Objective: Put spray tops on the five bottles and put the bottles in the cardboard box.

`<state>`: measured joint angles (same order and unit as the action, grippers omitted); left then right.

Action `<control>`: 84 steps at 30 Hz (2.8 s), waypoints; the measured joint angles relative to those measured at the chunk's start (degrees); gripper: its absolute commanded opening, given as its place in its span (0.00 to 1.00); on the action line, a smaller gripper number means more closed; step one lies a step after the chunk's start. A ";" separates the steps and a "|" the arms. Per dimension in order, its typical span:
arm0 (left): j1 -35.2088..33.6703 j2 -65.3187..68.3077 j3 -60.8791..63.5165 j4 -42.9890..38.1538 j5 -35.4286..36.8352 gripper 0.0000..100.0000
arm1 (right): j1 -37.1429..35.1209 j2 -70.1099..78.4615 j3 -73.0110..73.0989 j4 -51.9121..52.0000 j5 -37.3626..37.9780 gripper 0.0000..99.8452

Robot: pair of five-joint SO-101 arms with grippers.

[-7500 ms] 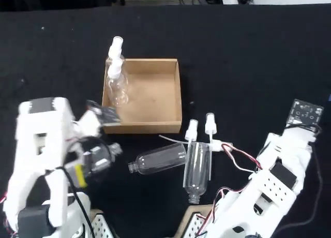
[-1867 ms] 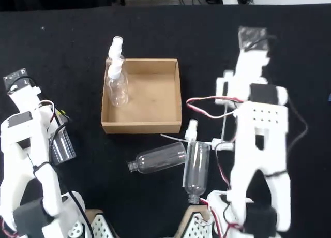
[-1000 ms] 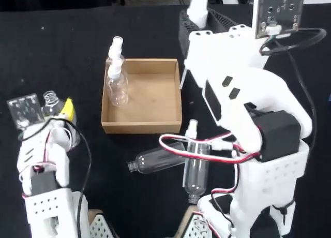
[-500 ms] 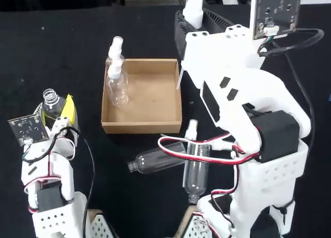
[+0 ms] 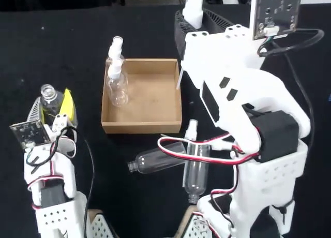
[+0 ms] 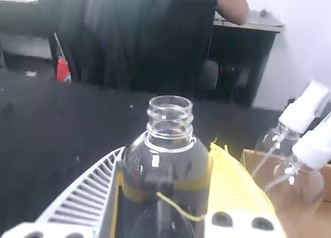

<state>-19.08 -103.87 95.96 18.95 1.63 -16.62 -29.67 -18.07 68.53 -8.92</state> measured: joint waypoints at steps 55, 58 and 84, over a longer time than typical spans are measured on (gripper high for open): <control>30.15 0.00 0.18 -6.86 0.00 0.06 | -2.29 0.00 0.00 0.00 0.00 0.02; 31.30 0.00 0.18 -8.26 0.00 0.06 | -5.45 0.00 0.00 0.00 0.00 0.02; 46.59 0.00 0.18 -6.68 0.00 0.06 | -7.12 0.00 0.00 0.00 0.00 0.02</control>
<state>27.52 -103.87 96.13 12.26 1.63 -23.74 -29.67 -18.07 68.53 -8.92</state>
